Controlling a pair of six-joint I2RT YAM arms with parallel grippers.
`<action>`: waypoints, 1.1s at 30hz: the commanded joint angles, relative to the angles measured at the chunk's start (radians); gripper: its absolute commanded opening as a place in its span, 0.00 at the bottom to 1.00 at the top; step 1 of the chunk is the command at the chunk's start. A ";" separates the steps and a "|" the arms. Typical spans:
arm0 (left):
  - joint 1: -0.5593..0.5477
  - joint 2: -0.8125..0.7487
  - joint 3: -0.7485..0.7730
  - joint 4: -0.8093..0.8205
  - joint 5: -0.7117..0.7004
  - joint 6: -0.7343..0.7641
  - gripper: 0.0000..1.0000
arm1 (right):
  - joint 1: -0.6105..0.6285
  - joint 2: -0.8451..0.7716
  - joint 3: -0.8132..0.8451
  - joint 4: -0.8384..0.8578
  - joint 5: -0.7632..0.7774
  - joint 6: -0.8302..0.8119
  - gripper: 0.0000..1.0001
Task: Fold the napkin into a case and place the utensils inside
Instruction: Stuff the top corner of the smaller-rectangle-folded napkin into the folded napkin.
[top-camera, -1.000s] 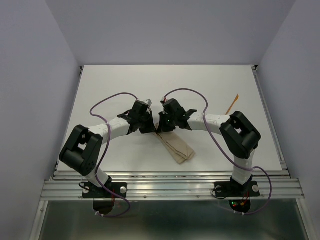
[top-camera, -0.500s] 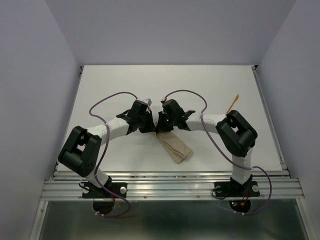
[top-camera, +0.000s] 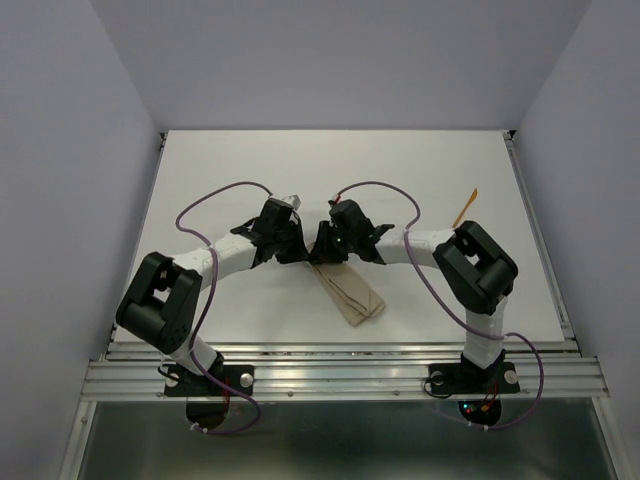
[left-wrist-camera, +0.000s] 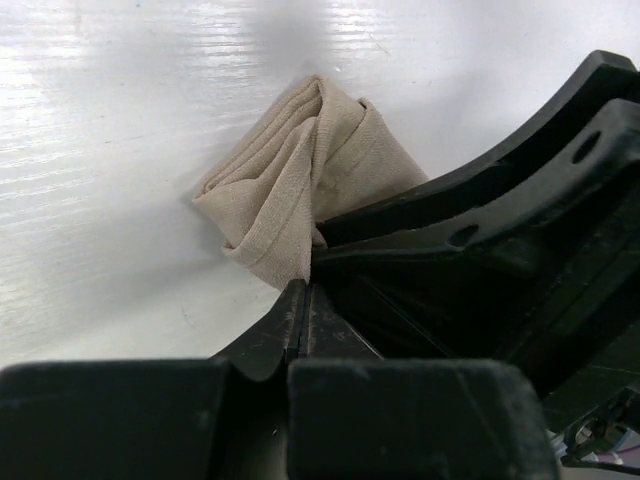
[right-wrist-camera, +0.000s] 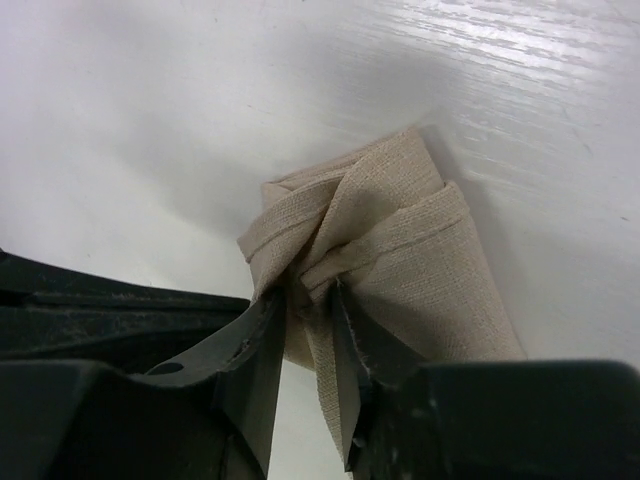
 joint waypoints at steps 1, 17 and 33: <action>-0.011 -0.015 0.032 0.007 0.042 0.009 0.00 | 0.006 -0.095 -0.021 0.081 0.010 0.011 0.33; 0.001 -0.007 0.041 0.003 0.048 0.025 0.00 | 0.006 -0.165 -0.012 -0.052 0.122 -0.052 0.22; 0.003 -0.008 0.047 0.001 0.047 0.025 0.00 | 0.006 -0.034 0.051 -0.060 0.025 -0.032 0.04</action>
